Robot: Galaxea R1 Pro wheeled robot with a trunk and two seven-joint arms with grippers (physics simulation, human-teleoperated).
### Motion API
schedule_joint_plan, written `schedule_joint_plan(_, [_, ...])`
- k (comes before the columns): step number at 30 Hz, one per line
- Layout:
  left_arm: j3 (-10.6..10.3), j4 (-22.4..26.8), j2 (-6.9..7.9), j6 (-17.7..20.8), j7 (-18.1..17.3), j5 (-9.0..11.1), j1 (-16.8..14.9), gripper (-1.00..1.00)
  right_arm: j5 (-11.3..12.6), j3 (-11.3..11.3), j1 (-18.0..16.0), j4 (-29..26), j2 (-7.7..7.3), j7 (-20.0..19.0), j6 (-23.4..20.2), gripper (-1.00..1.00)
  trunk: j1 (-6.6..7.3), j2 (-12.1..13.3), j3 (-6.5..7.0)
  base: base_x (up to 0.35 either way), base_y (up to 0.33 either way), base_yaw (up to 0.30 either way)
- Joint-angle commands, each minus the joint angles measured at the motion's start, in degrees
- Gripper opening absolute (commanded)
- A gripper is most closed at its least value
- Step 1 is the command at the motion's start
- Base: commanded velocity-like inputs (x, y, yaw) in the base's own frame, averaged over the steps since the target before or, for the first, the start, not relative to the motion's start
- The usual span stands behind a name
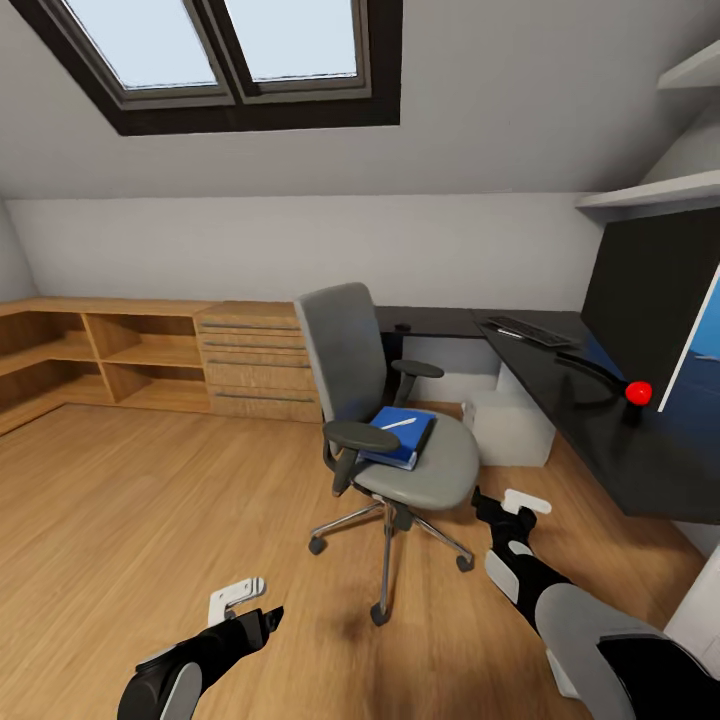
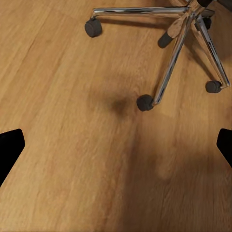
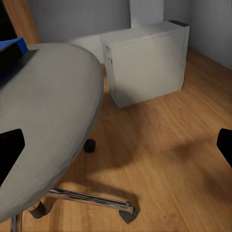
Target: In the bedroom, organize the workspace by keeping the computer under the desk, ensuring the monitor is on the desk, placing the keyboard on the desk next to the monitor, placing the mouse on the desk next to the keyboard, moving the folder from the swivel chair onto the desk next to the mouse, stacking the notebook on top of the folder with the pen on top of the notebook, and positioning the swivel chair next to the desk.
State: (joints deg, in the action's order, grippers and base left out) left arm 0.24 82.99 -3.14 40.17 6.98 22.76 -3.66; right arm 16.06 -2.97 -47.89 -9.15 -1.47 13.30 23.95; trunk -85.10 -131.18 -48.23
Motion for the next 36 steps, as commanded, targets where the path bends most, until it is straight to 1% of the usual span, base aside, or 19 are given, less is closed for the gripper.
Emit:
schedule_joint_plan(1, [0.02, 0.07, -0.03, 0.26, 0.49, 0.61, -0.03, 1.0, 0.37, -0.34, -0.03, 0.02, -0.02, 0.15, 0.2, 1.0, 0.01, -0.03, -0.06, 0.0, 0.0, -0.002])
schedule_joint_plan(21, [0.02, 0.05, -0.03, 0.26, 0.49, 0.61, -0.03, 1.0, 0.13, -0.37, -0.01, 0.01, 0.14, 0.06, 0.75, 1.0, 0.01, -0.03, -0.03, 0.0, 0.0, -0.004])
schedule_joint_plan(26, [0.11, 0.06, -0.03, 0.29, 0.49, 0.7, -0.03, 1.0, 0.12, -0.39, -0.01, -0.04, 0.08, 0.01, 0.68, 1.0, 0.01, -0.03, 0.08, 0.134, 0.113, -0.232])
schedule_joint_plan(36, [0.18, 0.07, -0.03, 0.34, 0.49, 0.7, -0.03, 1.0, 0.11, -0.42, -0.01, -0.24, 0.06, 0.05, 0.69, 1.0, 0.01, -0.03, -0.5, 0.004, 0.004, -0.221])
